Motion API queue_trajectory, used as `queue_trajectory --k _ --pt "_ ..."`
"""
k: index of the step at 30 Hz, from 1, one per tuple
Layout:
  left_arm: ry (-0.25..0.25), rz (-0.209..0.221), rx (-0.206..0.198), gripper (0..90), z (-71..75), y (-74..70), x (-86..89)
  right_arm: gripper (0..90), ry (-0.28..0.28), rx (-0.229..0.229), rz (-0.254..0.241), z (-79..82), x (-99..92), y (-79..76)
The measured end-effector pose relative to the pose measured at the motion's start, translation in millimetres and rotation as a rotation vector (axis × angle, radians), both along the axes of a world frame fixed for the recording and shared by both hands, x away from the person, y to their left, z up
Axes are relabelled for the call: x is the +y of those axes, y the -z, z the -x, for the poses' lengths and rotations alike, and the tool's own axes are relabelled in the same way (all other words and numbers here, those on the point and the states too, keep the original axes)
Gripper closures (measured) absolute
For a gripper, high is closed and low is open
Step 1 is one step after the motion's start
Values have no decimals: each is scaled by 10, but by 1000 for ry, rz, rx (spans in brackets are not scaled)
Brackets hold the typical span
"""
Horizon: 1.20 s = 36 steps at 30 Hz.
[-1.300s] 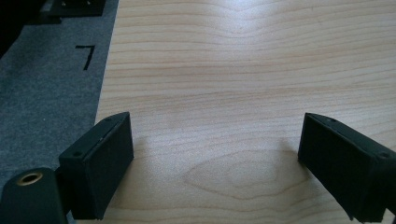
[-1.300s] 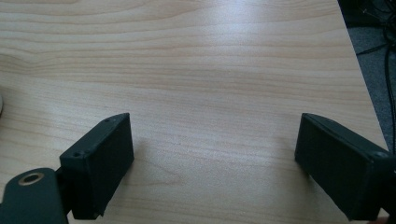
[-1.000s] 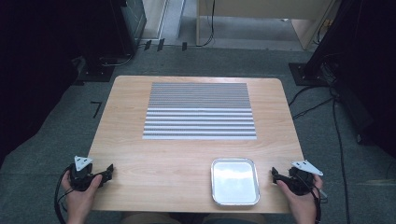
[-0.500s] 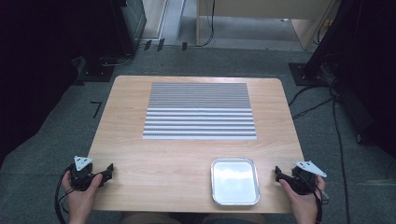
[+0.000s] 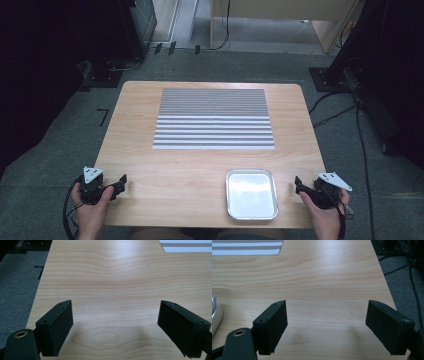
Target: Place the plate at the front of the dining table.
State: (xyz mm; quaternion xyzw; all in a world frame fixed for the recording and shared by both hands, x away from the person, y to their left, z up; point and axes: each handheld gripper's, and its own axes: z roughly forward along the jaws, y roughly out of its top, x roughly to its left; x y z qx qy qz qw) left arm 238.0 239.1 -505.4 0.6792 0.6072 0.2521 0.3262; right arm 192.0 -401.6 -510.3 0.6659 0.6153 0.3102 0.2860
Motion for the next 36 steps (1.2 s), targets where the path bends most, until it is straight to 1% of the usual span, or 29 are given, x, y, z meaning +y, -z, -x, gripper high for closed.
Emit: queue_trajectory --k 8,11,12,15,16,18,20,24,25,27,28,31,32,33,34,36 --pt "11 3 -11 129 19 -36 -77 173 -6 -8 -5 9 44 -41" --pt "13 2 -17 129 30 -55 -106 165 -5 -12 0 10 79 -65" --pt "11 6 -21 129 34 -63 -114 165 -6 -12 -1 10 84 -70" --pt "12 37 -24 130 38 -81 -120 164 -11 -17 -33 14 96 -91" --pt "11 42 -26 130 40 -86 -125 164 -13 -19 -37 16 101 -97" --pt "12 43 -26 131 41 -90 -131 164 -13 -21 -38 18 109 -105" --pt "17 43 -28 131 45 -97 -143 163 -15 -24 -28 24 134 -122" --pt "23 52 -29 131 49 -106 -180 161 -25 -31 -21 33 181 -153" --pt "23 53 -28 131 51 -108 -195 161 -26 -31 -20 35 194 -159" --pt "28 55 -31 131 58 -107 -251 161 -16 -24 0 28 235 -167" --pt "28 55 -31 131 58 -107 -251 161 -16 -24 0 28 235 -167" --pt "42 51 -35 131 70 -114 -344 161 -22 -27 -6 29 267 -179" --pt "42 51 -35 131 70 -114 -344 161 -22 -27 -6 29 267 -179" --pt "53 50 -34 131 75 -112 -396 161 -24 -30 -6 33 279 -187" --pt "53 50 -34 131 75 -112 -396 161 -24 -30 -6 33 279 -187" --pt "73 48 -33 131 83 -107 -478 162 -27 -34 -8 38 295 -198"
